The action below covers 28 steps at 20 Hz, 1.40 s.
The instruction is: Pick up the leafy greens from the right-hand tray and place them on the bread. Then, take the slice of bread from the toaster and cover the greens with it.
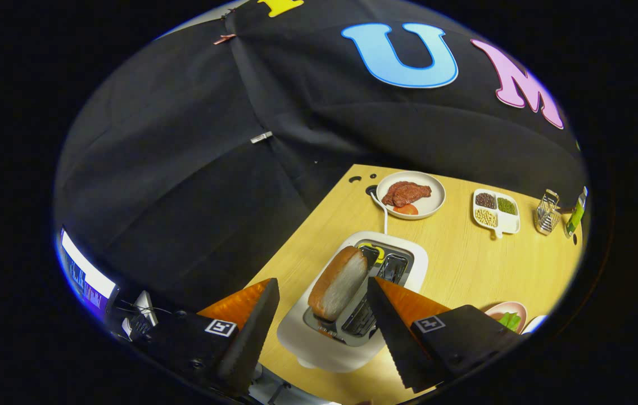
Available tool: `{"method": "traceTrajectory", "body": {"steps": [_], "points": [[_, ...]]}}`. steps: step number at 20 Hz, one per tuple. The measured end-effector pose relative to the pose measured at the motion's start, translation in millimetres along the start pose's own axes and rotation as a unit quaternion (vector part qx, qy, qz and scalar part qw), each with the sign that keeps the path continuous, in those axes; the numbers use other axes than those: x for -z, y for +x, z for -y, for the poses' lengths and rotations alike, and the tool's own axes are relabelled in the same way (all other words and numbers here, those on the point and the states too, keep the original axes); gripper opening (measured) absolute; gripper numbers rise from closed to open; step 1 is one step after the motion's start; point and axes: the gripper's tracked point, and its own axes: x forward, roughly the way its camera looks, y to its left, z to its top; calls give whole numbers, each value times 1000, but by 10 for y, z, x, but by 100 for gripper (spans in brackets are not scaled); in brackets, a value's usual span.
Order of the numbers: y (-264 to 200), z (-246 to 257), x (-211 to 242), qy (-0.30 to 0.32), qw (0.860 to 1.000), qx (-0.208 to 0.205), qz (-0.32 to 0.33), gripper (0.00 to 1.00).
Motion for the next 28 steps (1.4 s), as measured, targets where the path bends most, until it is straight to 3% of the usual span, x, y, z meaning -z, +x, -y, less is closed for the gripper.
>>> {"method": "traceTrajectory", "body": {"steps": [3,7,11,13,14,22,28], "points": [[252,136,109,12,999,27,-17,94],[408,272,288,29,997,56,-46,76],[328,336,245,39,996,78,-34,31],[309,234,194,52,997,59,-24,25],[258,229,132,47,997,63,-20,17],[-425,107,-394,61,997,27,46,14],[-1196,430,-748,96,990,24,105,13]]}}
